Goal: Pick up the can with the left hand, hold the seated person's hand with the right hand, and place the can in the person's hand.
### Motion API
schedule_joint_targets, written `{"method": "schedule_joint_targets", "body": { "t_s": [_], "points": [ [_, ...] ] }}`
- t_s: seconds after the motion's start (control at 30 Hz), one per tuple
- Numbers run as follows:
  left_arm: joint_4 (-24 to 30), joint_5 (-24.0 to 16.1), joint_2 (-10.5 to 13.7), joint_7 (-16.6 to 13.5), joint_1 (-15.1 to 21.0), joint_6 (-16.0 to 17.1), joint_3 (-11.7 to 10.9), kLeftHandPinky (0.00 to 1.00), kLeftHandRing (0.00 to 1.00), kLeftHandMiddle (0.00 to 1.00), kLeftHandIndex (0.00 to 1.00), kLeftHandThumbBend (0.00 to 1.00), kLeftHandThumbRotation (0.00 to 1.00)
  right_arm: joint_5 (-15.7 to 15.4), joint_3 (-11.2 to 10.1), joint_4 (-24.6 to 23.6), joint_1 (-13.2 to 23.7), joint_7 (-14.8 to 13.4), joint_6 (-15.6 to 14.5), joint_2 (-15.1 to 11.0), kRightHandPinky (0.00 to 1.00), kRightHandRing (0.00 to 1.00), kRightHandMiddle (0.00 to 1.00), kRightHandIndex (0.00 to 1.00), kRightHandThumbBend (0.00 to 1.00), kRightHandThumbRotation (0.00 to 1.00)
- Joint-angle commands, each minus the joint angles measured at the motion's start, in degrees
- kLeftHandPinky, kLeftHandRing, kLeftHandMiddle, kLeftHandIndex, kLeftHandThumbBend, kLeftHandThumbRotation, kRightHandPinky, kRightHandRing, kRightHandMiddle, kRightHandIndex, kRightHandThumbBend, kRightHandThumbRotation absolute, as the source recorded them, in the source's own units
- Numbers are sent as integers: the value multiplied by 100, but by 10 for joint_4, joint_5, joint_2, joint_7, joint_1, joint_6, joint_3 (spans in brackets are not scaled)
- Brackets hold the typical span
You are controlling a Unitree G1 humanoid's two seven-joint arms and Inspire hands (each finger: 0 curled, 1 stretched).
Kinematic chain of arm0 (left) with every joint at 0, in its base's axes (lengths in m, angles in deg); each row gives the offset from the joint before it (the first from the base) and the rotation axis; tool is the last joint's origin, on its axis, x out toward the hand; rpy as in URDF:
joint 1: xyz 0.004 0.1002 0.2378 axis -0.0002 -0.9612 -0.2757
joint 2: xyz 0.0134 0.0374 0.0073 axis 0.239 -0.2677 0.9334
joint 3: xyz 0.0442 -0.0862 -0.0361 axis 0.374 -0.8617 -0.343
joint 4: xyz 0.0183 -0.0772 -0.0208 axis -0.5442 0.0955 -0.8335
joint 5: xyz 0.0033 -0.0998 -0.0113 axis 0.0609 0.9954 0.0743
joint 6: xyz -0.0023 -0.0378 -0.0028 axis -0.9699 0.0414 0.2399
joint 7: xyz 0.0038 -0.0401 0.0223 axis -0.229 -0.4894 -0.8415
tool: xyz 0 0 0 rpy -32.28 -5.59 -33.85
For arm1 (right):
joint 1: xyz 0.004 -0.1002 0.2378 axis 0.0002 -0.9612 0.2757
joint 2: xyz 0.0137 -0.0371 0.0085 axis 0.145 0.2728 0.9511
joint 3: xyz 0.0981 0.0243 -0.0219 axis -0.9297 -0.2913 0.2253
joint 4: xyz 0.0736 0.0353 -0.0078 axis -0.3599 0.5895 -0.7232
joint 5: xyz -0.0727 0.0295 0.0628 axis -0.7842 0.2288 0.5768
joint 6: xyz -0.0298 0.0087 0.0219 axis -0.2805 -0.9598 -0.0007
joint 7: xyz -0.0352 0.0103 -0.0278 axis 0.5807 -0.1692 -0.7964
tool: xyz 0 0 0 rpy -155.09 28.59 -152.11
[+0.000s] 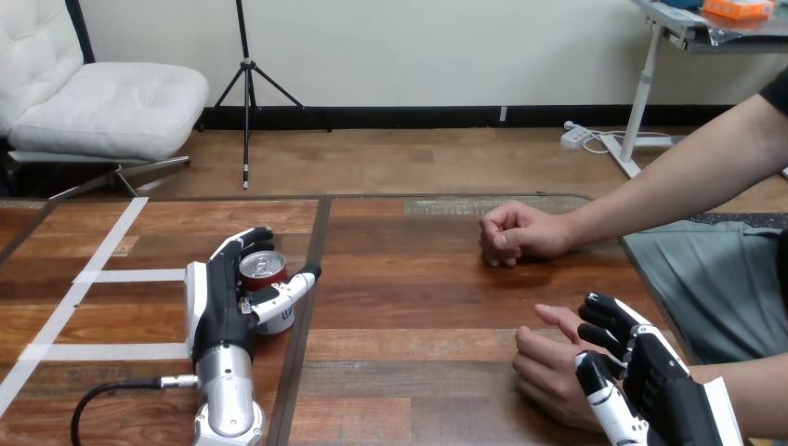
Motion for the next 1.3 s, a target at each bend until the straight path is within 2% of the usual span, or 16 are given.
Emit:
{"method": "schedule_joint_targets", "body": {
  "t_s": [0.0, 0.4, 0.63, 0.9, 1.27],
  "points": [
    [8, -7, 7, -3, 19, 9, 1, 68, 74, 75, 73, 66, 0, 0, 2, -20, 30, 4, 2, -5, 76, 82, 84, 83, 54, 61],
    [8, -6, 9, 1, 20, 14, 0, 69, 75, 75, 74, 66, 0, -5, 1, -25, 27, 1, -1, -2, 76, 82, 84, 83, 54, 61],
    [8, -6, 7, -8, 20, 18, -1, 68, 74, 74, 73, 65, 0, -6, 2, -25, 27, 3, 2, -3, 76, 82, 84, 83, 54, 61],
    [9, 4, 2, -18, 18, 31, -11, 58, 66, 69, 67, 64, 0, -8, 2, -27, 26, 2, 1, -2, 75, 82, 84, 83, 54, 61],
    [12, 6, -4, -37, 23, 18, -14, 48, 57, 62, 62, 61, 0, -6, 4, -28, 26, 2, -2, 0, 76, 82, 84, 83, 55, 62]
  ]
}}
